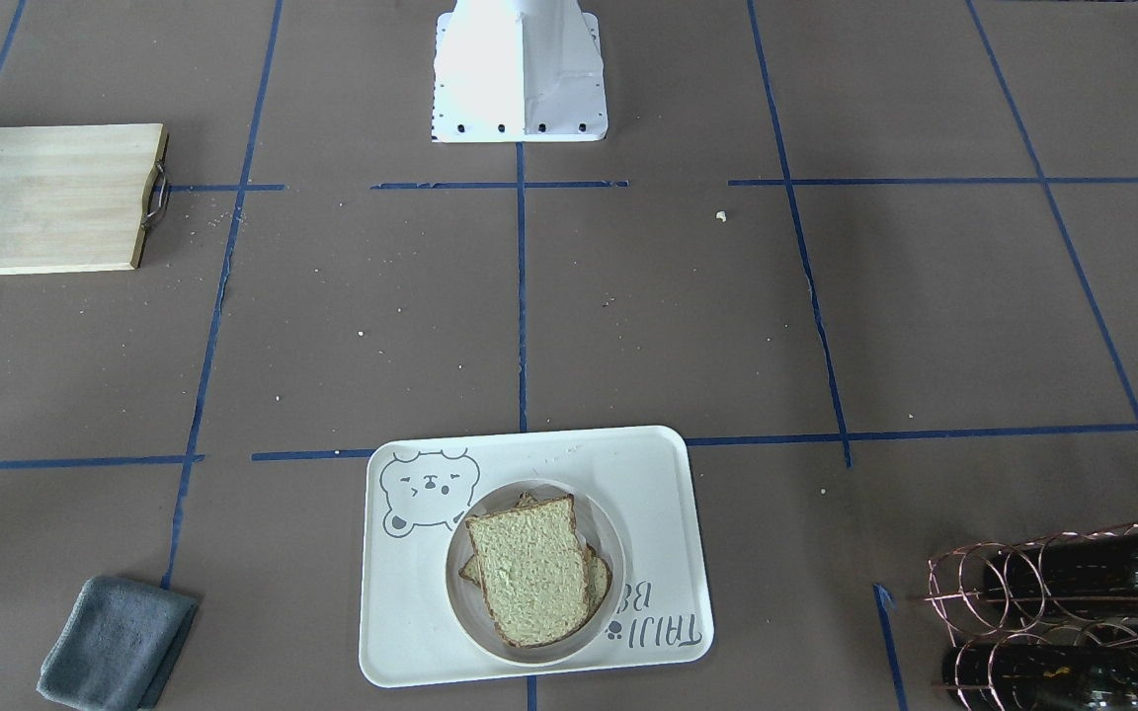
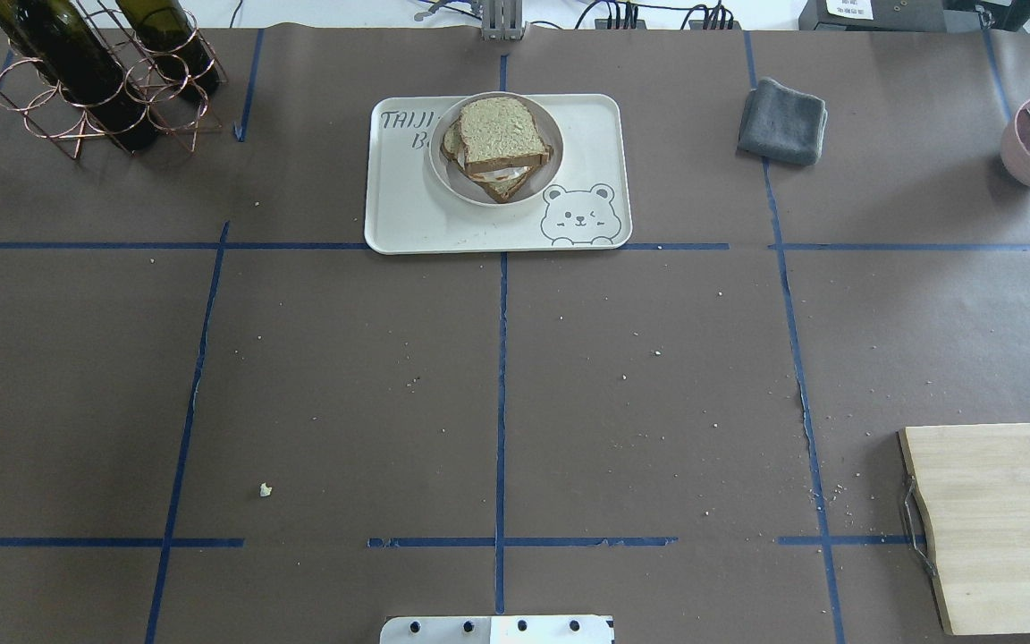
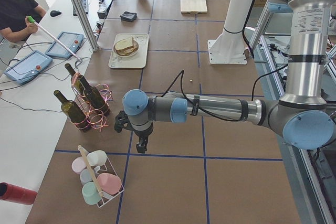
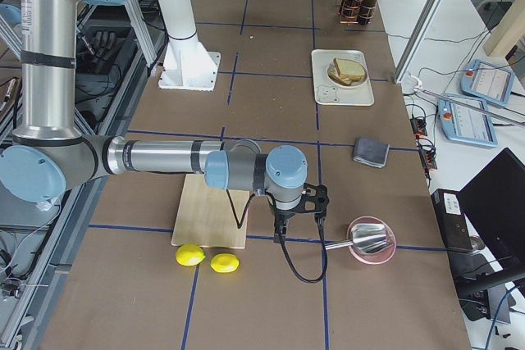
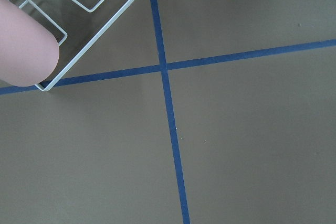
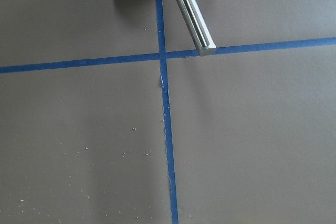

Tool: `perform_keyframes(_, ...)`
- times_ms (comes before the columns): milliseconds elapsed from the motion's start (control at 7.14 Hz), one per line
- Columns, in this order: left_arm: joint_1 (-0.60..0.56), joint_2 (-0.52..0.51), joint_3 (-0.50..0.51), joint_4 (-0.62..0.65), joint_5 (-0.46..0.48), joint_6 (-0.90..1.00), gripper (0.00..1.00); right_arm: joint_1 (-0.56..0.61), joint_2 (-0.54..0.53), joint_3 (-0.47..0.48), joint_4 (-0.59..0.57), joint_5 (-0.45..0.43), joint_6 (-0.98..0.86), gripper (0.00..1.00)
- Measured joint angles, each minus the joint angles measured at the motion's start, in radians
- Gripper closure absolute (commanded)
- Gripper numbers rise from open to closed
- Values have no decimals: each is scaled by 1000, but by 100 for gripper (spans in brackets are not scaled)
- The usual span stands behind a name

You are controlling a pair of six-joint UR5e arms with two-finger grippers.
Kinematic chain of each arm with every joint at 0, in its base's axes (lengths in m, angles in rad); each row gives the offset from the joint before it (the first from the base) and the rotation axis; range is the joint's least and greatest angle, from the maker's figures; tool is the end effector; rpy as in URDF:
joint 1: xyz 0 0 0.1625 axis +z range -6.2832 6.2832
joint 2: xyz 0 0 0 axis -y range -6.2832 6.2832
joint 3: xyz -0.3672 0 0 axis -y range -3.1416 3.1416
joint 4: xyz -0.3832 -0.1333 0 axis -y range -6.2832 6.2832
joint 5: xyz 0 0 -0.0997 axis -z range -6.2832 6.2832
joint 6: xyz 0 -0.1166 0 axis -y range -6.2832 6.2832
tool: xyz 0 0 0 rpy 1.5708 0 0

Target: Make sandwich and place on tray

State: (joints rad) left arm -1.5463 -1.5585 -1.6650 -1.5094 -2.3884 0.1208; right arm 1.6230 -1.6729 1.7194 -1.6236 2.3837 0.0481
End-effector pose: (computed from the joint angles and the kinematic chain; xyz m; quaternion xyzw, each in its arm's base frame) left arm -0.0365 -0.4798 0.5760 0.0285 0.3966 0.0707 0.9148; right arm 0.0717 -0.4414 0.5908 -0.0021 -0.3954 0.0473 0.9173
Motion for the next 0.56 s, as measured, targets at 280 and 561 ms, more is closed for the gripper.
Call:
perform_keyframes(280,0,0,1,1,-1,-1,0,0,0,0,7,0,0,0)
perform_keyframes(561,0,0,1,0,-1,-3,0,0,-1,0,9,0,-1,0)
